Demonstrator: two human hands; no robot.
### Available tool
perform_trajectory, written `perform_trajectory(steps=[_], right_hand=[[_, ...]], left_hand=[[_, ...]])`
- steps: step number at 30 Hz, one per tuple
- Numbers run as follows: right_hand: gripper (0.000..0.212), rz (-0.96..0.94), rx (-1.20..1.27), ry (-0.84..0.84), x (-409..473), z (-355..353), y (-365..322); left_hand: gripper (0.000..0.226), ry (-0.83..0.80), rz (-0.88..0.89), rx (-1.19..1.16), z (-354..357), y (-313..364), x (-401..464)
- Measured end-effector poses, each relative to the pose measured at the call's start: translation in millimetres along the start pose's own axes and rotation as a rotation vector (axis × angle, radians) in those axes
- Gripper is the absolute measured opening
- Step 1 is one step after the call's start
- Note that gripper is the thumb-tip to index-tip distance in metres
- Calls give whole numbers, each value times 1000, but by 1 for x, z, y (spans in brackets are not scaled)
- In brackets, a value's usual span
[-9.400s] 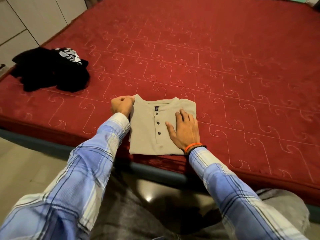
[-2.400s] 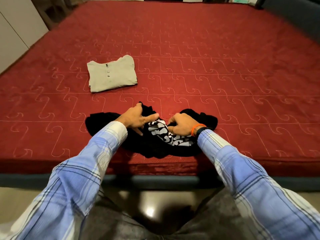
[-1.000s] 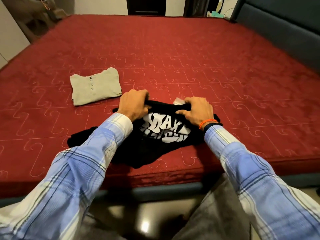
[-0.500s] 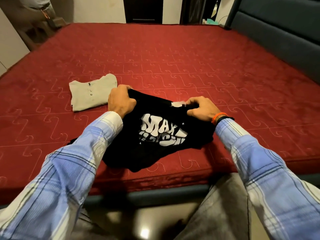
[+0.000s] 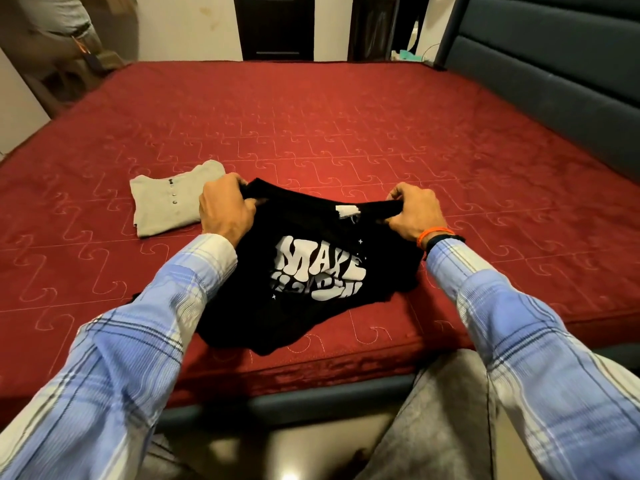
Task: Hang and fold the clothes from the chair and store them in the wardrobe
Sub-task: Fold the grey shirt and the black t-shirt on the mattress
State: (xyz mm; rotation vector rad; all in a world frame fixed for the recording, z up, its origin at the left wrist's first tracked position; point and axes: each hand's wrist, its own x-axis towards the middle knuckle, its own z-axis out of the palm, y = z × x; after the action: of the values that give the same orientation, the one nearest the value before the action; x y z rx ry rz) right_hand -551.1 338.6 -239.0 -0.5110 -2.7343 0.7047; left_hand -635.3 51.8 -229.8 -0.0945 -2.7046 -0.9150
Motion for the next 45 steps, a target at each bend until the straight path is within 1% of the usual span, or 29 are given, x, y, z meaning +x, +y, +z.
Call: perform_trajectory(steps=[2, 4, 6, 10, 11, 12, 14, 15, 16, 18, 19, 20, 22, 26, 29, 32, 35, 37, 40, 42, 43, 45], right_hand=[[28, 85, 35, 47, -1, -2, 1], [25, 161, 39, 82, -2, -4, 0], [29, 202, 26, 112, -5, -7, -3], [36, 267, 7, 169, -6, -13, -5], [34, 290, 31, 160, -5, -13, -5], [29, 304, 88, 150, -4, -12, -4], [20, 350, 249, 115, -1, -11, -4], [21, 385, 321, 112, 0, -12, -5], [22, 411, 374, 118, 0, -14, -6], [21, 393, 402, 151, 1, -16, -4], [21, 373, 384, 165, 1, -16, -3], [23, 353, 376, 184, 1, -16, -2], [27, 324, 375, 204, 1, -15, 1], [23, 299, 414, 270, 0, -10, 4], [18, 286, 443, 301, -3, -9, 4], [15, 284, 455, 306, -4, -6, 4], [16, 303, 500, 294, -5, 0, 3], [18, 329, 549, 258, -5, 3, 1], [18, 376, 545, 142, -6, 10, -1], [19, 400, 527, 106, -6, 13, 0], [20, 404, 512, 102, -6, 14, 1], [22, 372, 440, 122, -6, 15, 2]], left_hand=[[33, 8, 7, 69, -2, 2, -1], [28, -4, 38, 178, -4, 4, 0], [26, -39, 56, 262, -5, 6, 1], [27, -58, 92, 316, -11, 11, 2], [28, -66, 88, 318, -14, 13, 2], [33, -75, 71, 316, -18, 15, 2], [49, -131, 23, 279, -28, 20, 1], [49, -160, 11, 211, -34, 23, 1], [46, -199, 1, 110, -38, 25, 2], [31, -271, -45, -126, -44, 25, 3], [24, -264, -61, -186, -44, 23, 3], [20, -228, -64, -193, -44, 20, 5], [20, -144, -62, -161, -44, 15, 5], [22, -18, -55, -178, -42, 9, 5], [17, 42, -5, -133, -39, 5, 4], [18, 65, 89, -23, -37, 5, 0], [29, 50, 163, 204, -37, 9, -4], [28, 23, 215, 380, -34, 9, -6], [20, 1, 242, 598, -25, 7, -9], [22, -8, 183, 605, -20, 8, -13], [24, -20, 125, 559, -19, 10, -15], [29, -33, -25, 394, -15, 10, -15]])
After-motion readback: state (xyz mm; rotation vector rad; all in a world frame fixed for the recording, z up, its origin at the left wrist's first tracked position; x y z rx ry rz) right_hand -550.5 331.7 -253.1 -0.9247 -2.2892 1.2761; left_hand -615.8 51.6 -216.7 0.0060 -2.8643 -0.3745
